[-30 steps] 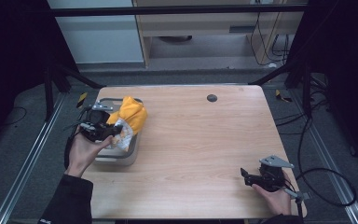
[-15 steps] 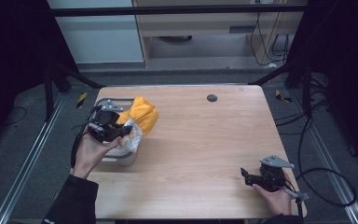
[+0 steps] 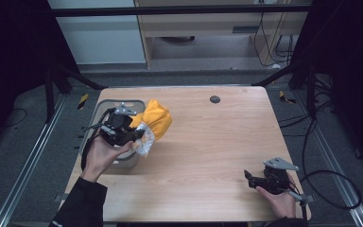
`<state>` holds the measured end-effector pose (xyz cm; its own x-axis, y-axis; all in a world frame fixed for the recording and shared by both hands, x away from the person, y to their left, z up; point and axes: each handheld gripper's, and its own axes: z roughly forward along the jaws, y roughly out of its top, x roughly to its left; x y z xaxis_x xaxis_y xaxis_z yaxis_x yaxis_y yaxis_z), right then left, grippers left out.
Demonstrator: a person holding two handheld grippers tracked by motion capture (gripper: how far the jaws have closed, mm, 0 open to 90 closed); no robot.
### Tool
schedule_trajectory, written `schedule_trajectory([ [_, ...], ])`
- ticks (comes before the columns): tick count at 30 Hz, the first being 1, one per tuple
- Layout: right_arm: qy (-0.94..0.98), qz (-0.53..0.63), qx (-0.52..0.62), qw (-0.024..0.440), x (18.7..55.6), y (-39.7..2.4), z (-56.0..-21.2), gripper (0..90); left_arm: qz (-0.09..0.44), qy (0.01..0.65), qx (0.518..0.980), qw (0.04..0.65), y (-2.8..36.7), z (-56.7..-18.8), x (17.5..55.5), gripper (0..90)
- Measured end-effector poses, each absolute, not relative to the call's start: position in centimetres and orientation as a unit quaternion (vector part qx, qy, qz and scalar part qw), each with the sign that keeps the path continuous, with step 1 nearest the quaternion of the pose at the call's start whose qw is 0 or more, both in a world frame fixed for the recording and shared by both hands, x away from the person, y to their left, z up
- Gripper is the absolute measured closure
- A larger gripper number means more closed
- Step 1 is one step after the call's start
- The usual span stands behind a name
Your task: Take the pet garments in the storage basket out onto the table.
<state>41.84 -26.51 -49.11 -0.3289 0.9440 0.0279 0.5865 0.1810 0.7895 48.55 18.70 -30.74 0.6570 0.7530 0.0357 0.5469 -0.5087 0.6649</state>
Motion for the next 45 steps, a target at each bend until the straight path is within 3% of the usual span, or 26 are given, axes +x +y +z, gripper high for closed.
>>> schedule_trajectory([
  [45,0.728,0.366,0.525,0.249,41.8,-26.6,-49.1,12.1,0.124,0.328,0.882,0.315,13.2,-34.3,47.8,82.6],
])
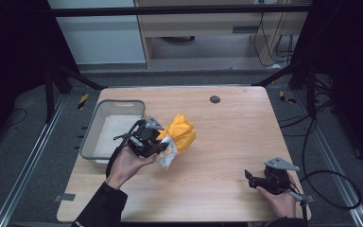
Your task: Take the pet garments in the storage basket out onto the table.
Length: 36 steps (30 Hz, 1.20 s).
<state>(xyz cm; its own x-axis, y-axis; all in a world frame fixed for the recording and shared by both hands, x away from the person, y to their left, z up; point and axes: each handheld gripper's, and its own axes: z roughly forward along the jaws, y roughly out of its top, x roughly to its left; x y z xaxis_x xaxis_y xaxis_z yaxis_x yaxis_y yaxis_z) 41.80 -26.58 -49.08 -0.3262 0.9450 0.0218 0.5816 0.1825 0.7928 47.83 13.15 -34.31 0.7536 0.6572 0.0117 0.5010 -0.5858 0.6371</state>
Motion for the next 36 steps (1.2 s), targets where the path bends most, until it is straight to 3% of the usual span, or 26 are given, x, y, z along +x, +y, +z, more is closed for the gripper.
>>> schedule_trajectory([
  [36,0.727,0.367,0.524,0.249,41.8,-26.6,-49.1,12.1,0.088,0.300,0.902,0.299,8.9,-39.2,48.3,82.3],
])
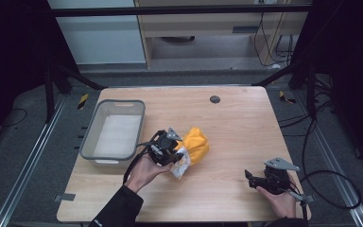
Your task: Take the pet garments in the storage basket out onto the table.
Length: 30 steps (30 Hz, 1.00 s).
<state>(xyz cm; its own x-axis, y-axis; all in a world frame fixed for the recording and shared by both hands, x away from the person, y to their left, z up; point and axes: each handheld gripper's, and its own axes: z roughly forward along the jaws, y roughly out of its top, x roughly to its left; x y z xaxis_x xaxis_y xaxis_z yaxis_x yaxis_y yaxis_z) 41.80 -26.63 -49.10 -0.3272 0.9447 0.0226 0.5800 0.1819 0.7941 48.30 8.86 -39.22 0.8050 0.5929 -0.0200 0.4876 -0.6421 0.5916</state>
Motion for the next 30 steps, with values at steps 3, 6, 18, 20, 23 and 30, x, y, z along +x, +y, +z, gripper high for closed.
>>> schedule_trajectory([
  [3,0.727,0.367,0.525,0.247,41.8,-26.6,-49.1,12.1,0.086,0.297,0.903,0.298,8.5,-39.6,48.3,82.2],
  [6,0.727,0.367,0.525,0.248,41.8,-26.6,-49.1,12.1,0.082,0.295,0.904,0.298,8.2,-40.1,48.4,82.1],
  [18,0.727,0.367,0.525,0.248,41.8,-26.7,-49.1,12.1,0.070,0.287,0.909,0.295,7.1,-41.4,48.4,80.4],
  [20,0.726,0.367,0.527,0.245,41.8,-26.6,-49.1,12.1,0.067,0.285,0.911,0.290,7.0,-41.6,48.5,79.2],
  [23,0.727,0.366,0.526,0.246,41.8,-26.6,-49.1,12.1,0.065,0.286,0.911,0.289,6.9,-41.8,48.5,77.9],
  [30,0.727,0.366,0.527,0.245,41.7,-26.6,-49.1,12.1,0.059,0.286,0.914,0.282,6.6,-42.5,48.6,74.8],
])
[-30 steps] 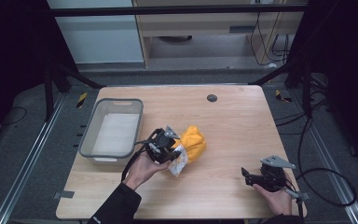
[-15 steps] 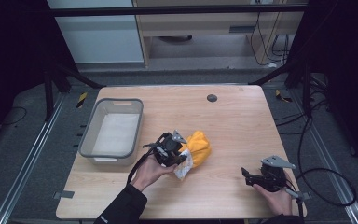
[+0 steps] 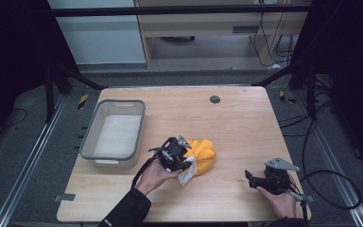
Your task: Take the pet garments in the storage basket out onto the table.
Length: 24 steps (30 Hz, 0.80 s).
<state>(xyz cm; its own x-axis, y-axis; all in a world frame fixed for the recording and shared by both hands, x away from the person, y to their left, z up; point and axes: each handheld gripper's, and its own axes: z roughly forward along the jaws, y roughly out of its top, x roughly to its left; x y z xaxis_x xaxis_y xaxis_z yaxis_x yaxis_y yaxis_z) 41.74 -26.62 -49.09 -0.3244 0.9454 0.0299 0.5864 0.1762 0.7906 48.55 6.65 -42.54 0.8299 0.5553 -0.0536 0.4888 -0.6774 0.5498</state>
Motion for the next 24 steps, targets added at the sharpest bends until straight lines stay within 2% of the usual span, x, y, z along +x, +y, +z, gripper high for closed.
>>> schedule_trajectory([
  [3,0.728,0.365,0.525,0.248,41.8,-26.7,-49.1,12.1,0.059,0.284,0.915,0.281,6.6,-42.6,48.5,71.6],
  [10,0.727,0.365,0.526,0.248,41.7,-26.6,-49.1,12.0,0.065,0.281,0.914,0.285,6.8,-42.5,48.3,57.8],
  [19,0.727,0.364,0.525,0.250,41.8,-26.7,-49.1,11.6,0.076,0.286,0.900,0.320,8.3,-41.4,47.6,37.0],
  [24,0.727,0.364,0.526,0.251,41.8,-26.7,-49.2,11.1,0.090,0.293,0.890,0.339,9.9,-41.2,47.0,30.9],
])
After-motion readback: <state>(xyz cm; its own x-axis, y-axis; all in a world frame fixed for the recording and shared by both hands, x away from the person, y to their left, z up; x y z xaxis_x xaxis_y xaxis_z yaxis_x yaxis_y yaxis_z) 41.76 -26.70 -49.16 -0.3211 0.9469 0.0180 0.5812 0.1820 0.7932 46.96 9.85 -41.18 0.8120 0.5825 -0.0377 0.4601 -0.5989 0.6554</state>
